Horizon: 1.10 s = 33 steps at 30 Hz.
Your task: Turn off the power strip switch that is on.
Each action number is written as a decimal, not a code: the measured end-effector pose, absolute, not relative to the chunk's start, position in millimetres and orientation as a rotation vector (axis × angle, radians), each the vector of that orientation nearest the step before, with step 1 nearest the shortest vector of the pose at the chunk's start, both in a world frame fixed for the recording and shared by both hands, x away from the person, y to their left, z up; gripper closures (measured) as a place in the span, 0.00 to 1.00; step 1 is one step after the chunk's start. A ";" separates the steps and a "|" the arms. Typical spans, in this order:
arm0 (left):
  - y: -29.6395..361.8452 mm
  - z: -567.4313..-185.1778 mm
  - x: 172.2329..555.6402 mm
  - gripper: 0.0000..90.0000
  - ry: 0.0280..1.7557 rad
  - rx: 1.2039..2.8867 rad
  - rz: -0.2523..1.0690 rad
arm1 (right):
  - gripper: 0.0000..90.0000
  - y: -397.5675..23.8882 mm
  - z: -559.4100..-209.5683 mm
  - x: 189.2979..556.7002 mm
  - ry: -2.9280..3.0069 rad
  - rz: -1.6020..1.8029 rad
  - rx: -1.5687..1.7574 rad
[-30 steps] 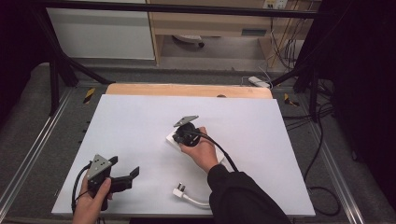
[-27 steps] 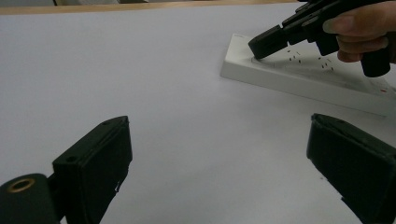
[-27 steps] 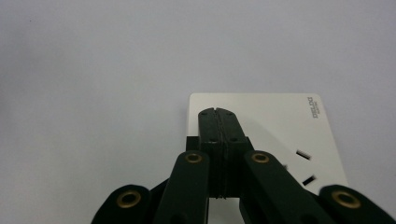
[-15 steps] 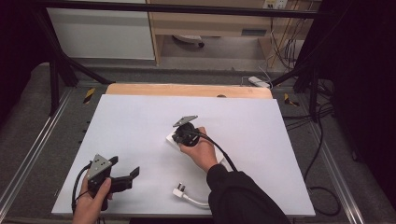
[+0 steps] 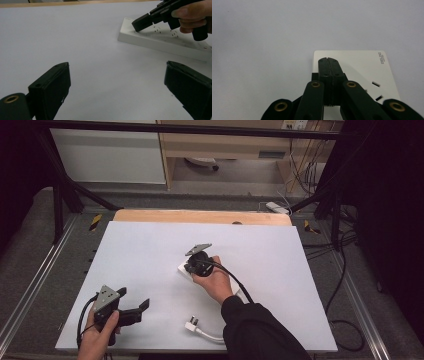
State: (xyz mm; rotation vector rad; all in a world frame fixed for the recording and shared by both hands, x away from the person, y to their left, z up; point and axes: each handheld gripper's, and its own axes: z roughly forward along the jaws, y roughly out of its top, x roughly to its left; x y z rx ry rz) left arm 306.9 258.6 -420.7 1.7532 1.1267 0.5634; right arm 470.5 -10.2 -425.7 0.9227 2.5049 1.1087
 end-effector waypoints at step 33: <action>258.6 -420.8 306.7 0.08 1.126 1.756 0.565 | 1.00 -8.0 -427.9 469.1 2.508 1.096 0.906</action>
